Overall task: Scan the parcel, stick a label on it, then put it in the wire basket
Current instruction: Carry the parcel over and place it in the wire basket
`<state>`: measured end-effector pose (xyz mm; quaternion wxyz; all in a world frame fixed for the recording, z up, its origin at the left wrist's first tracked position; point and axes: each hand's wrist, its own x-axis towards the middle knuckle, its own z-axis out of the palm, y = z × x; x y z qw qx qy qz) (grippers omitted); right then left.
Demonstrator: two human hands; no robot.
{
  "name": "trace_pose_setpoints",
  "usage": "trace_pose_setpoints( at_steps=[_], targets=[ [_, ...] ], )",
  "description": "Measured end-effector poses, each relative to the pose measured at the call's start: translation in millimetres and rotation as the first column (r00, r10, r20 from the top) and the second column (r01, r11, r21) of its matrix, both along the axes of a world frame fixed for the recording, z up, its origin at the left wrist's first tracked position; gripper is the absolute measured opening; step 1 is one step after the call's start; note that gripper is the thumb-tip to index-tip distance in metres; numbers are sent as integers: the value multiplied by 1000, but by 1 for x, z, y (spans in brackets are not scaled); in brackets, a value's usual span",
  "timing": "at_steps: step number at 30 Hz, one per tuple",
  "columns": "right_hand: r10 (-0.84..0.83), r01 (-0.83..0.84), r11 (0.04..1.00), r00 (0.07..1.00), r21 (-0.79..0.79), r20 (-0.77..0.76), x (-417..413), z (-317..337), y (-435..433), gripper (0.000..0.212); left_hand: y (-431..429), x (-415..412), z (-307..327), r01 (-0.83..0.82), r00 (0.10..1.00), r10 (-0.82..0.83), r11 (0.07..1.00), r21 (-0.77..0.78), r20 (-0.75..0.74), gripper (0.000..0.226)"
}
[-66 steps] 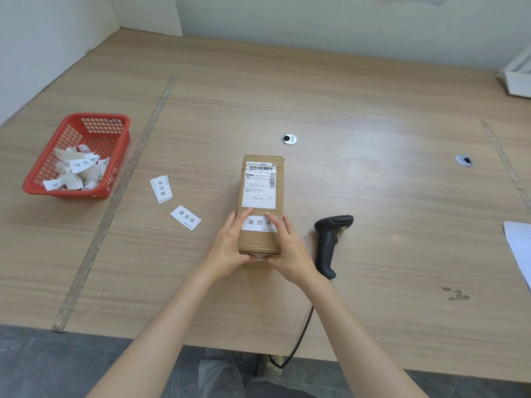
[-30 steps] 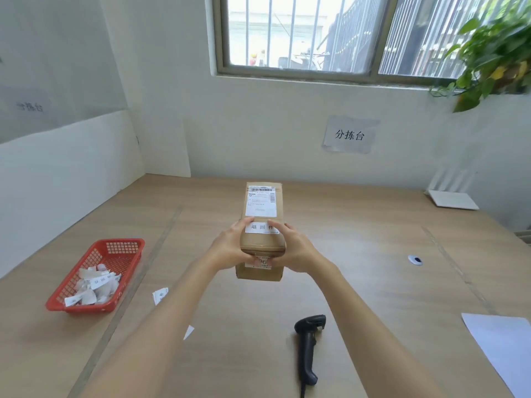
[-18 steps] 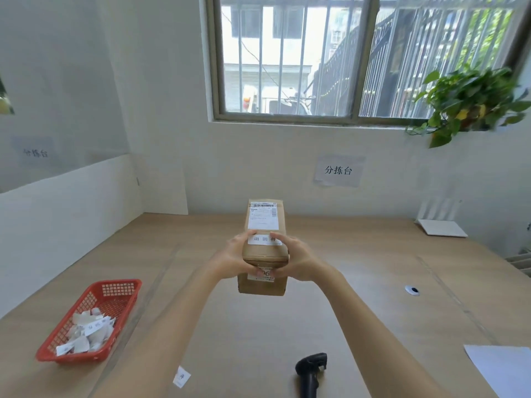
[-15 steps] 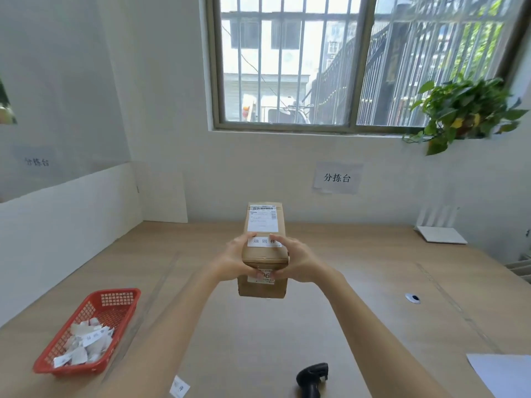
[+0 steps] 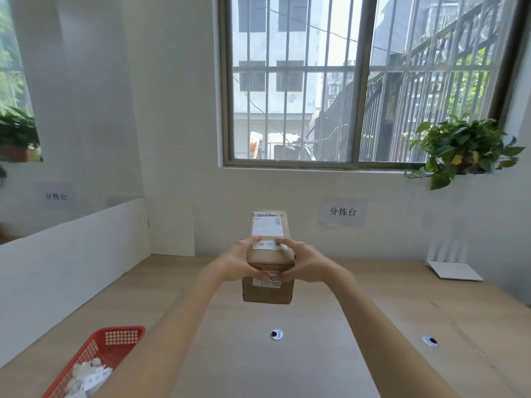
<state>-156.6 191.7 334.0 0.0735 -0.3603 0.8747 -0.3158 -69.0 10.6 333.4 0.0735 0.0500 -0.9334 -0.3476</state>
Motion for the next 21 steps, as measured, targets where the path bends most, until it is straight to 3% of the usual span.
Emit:
trace_pose_setpoints(
  at_steps=[5,11,21],
  targets=[
    [-14,14,1000,1000,4,-18,-2,17,7,92,4,-5,15,24,1000,-24,1000,3,3,119],
    [-71,71,997,997,19,-15,-5,27,28,93,18,-23,24,74,997,-74,997,-19,8,106],
    [-324,324,946,946,17,-4,-1,36,102,96,81,-78,30,328,944,-329,944,-24,-11,105]
  ],
)
